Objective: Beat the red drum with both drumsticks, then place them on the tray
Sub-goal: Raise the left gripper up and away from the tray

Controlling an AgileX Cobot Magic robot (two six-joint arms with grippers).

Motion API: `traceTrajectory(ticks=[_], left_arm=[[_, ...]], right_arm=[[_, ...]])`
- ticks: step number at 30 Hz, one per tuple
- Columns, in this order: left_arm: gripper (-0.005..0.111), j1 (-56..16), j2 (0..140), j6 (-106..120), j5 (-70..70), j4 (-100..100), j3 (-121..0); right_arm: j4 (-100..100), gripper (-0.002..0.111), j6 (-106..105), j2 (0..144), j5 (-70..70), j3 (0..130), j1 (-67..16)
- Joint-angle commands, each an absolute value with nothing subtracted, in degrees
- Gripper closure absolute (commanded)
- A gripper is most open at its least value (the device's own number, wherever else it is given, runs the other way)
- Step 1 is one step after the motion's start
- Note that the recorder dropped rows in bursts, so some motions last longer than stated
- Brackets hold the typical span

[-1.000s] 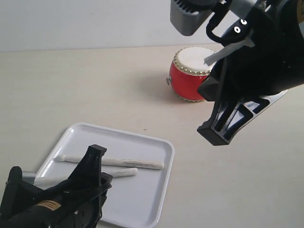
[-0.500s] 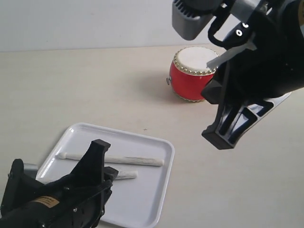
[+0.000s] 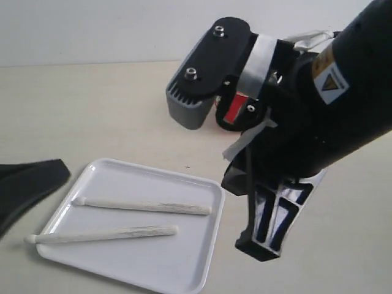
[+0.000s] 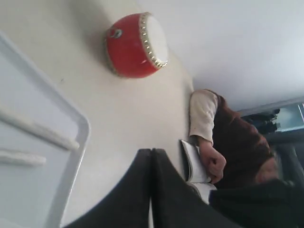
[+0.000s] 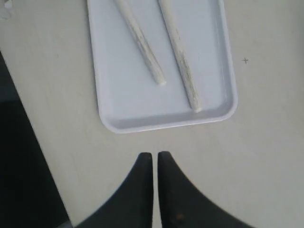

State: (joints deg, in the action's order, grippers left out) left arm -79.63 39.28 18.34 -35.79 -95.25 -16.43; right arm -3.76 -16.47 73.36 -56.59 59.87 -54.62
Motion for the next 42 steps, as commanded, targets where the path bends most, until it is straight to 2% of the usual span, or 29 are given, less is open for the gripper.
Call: traceTrajectory(ticks=[1, 4, 6, 13, 18, 26, 34, 42], left_arm=[[0.107, -80.06, 23.67, 54.78, -36.65, -99.95, -17.11], [0.107, -80.06, 15.40, 71.82, -35.16, -99.95, -18.88], [0.107, -80.06, 14.72, 80.38, -36.80, -99.95, -19.11], [0.107, -80.06, 30.69, 80.19, -22.59, -92.09, -17.67], [0.107, -79.95, 42.96, 75.88, -22.58, -80.05, -20.15], [0.107, -79.95, 57.77, 63.20, -25.13, -70.68, -27.97], [0.107, -79.95, 55.39, 38.41, -27.48, -53.33, -29.20], [0.107, -79.95, 52.59, 33.51, -25.91, -38.42, -29.44]], right_arm=[[-3.74, 0.103, -15.55, 73.33, -48.56, 59.60, -54.69], [-0.35, 0.108, -5.12, 69.41, -35.94, 55.93, -54.69], [5.01, 0.108, 2.54, 65.96, -31.42, 51.35, -54.69], [6.68, 0.108, 10.99, 52.44, -24.04, 37.03, -54.69], [8.08, 0.108, 11.75, 46.59, -24.03, 32.14, -54.69], [5.72, 0.108, 12.23, 46.09, -23.00, 30.42, -54.69], [5.57, 0.108, 12.23, 46.09, -23.00, 30.42, -54.69], [5.57, 0.108, 12.23, 46.09, -23.00, 30.42, -54.69]])
